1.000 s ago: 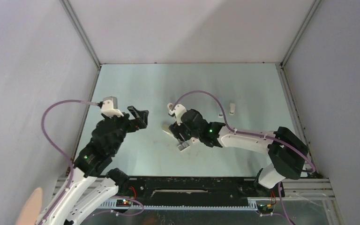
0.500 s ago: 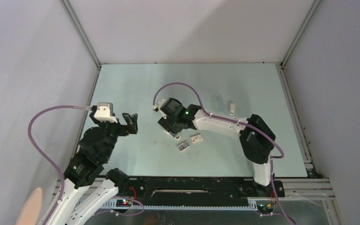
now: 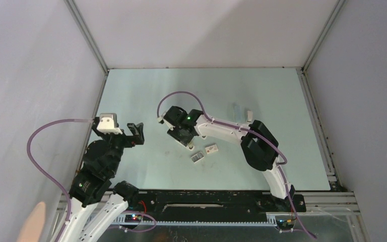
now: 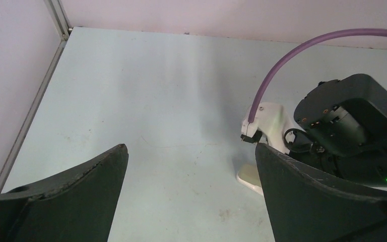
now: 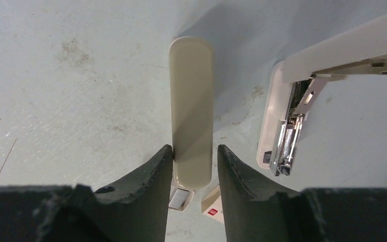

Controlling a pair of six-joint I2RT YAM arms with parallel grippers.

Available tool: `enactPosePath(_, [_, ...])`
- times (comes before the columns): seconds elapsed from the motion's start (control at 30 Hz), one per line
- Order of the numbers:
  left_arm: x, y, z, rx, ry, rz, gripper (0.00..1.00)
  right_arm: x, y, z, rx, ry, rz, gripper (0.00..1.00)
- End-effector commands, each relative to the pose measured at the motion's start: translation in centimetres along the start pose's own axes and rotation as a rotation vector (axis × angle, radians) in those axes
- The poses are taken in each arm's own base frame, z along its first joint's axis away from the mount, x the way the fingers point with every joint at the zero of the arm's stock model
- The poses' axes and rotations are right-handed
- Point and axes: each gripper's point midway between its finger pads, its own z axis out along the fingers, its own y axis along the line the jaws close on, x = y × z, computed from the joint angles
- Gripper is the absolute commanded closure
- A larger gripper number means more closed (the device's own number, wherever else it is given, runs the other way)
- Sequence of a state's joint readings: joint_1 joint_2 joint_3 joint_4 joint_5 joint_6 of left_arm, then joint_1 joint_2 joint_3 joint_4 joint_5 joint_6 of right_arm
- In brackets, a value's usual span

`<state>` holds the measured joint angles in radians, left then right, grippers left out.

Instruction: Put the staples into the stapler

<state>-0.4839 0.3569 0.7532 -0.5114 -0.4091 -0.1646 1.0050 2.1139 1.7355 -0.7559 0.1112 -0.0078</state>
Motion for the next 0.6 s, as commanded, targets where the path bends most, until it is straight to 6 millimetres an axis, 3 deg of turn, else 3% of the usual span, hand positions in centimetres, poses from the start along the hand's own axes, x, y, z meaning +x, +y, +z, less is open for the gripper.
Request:
enactPosePath(0.0, [-0.7, -0.2, 0.0, 0.016, -0.03, -0.001, 0.0, 0.1, 0.5, 0.6, -0.02, 0.034, -0.032, 0.6])
enactPosePath(0.37, [-0.7, -0.2, 0.1, 0.018, -0.028, -0.002, 0.0, 1.6, 0.6, 2.8, 0.006, 0.077, -0.032, 0.89])
enactPosePath(0.57, [-0.6, -0.3, 0.1, 0.02, -0.027, -0.002, 0.0, 2.9, 0.6, 4.6, 0.007, 0.101, -0.019, 0.97])
